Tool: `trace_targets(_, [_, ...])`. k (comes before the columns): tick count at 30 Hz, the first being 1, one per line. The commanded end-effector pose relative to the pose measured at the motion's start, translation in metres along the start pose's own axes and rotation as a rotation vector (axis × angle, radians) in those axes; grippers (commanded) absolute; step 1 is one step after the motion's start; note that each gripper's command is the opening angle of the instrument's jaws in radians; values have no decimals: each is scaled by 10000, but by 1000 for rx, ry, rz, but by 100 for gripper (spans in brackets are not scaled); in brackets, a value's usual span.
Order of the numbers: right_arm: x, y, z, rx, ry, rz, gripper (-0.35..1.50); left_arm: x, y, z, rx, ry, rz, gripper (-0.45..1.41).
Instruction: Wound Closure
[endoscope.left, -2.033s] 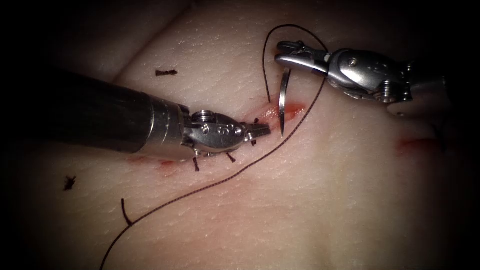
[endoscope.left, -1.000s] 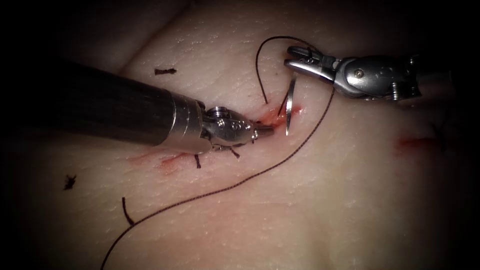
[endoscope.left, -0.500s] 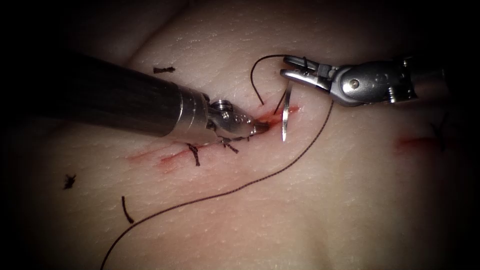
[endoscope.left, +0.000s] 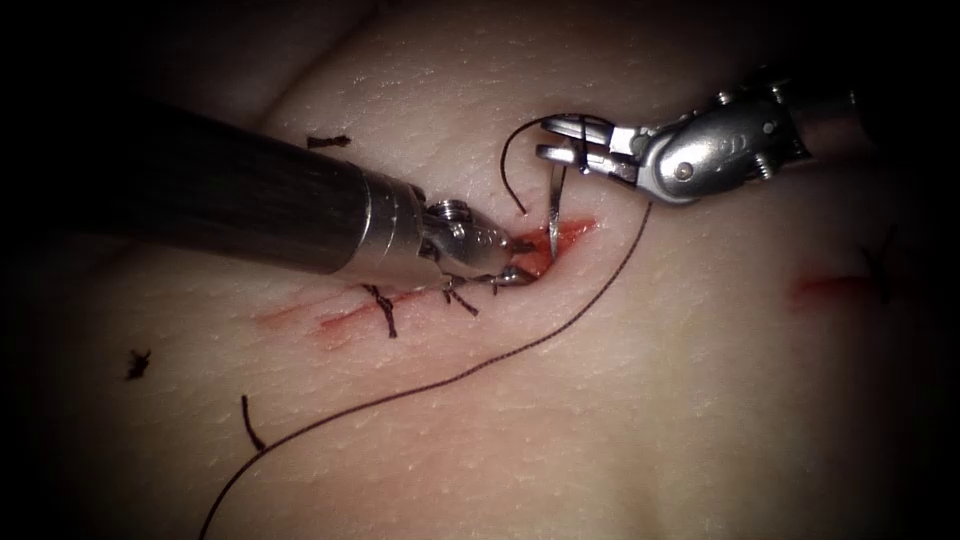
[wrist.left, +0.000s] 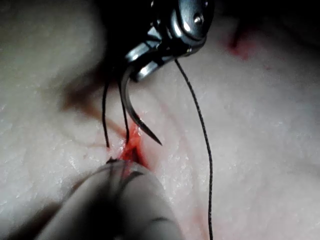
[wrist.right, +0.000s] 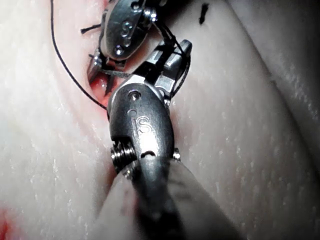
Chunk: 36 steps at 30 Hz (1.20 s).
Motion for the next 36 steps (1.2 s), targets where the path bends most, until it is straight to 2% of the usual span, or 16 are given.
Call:
trace_targets(1, [-9, -9, 3, 7, 3, -10, -35, 0, 3, 8, -1, 0, 1, 59])
trace_targets(10, [-25, -23, 1, 30, 18, -70, -35, 1, 3, 9, -6, 2, -1, 56])
trace_targets(24, [-40, -22, 4, 42, 17, -124, -35, -1, 5, 7, -13, 5, 3, 56])
trace_targets(36, [-63, -55, 2, 84, 8, -170, -35, -1, 5, 4, -16, 6, 3, 56])
